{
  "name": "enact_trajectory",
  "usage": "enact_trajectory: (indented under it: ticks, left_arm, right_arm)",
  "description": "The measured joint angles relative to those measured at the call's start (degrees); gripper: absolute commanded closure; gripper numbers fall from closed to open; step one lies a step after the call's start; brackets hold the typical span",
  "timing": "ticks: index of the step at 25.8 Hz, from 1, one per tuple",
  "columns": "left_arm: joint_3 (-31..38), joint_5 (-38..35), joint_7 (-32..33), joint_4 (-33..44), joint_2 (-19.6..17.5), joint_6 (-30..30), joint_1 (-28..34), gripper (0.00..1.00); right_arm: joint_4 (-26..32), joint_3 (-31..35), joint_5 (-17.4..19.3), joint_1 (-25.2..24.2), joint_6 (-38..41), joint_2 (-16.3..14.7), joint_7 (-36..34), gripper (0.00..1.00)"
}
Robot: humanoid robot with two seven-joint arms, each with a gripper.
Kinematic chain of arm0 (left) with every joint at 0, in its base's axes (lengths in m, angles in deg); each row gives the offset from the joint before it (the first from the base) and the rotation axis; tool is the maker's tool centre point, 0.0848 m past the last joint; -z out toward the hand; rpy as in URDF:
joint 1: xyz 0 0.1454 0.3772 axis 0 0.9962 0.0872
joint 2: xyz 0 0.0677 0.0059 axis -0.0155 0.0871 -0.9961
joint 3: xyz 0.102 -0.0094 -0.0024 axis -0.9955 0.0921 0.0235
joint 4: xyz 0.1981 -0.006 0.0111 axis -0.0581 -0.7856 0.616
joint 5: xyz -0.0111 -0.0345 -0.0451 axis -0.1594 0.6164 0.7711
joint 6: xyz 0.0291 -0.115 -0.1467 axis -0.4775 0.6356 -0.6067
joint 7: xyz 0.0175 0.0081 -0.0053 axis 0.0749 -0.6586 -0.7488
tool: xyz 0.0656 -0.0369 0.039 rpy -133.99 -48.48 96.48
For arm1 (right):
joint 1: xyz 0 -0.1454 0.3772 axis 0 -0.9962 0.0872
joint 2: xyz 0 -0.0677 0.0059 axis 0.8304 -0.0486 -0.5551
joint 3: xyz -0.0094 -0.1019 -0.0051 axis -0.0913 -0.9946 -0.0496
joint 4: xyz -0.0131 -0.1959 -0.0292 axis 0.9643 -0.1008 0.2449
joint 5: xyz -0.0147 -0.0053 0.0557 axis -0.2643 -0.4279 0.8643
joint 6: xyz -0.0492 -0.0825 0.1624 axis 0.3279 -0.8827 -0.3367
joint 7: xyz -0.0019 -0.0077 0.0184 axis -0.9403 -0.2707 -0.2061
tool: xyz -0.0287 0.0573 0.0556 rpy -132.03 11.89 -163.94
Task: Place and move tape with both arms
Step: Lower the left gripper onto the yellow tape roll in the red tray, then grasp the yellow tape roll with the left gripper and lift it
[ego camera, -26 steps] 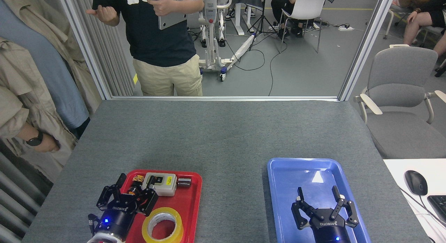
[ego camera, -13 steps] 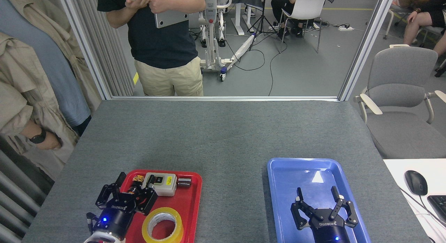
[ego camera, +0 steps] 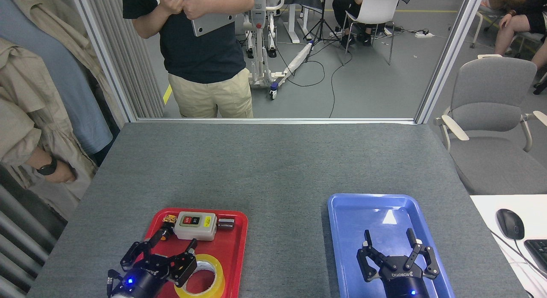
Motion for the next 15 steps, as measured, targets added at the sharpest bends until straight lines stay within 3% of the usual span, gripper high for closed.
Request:
enact_trajectory:
  ticks: [5, 15]
  left_arm:
    - [0.0, 0.1, 10.6, -2.5, 0.0, -1.7, -1.5, 0.00]
    - [0.0, 0.1, 21.0, -7.8, -0.2, -5.0, -5.2, 0.01]
  right_arm:
    - [0.0, 0.0, 0.0, 0.1, -0.1, -0.1, 0.0, 0.01]
    - [0.0, 0.0, 0.0, 0.1, -0.1, -0.3, 0.1, 0.01]
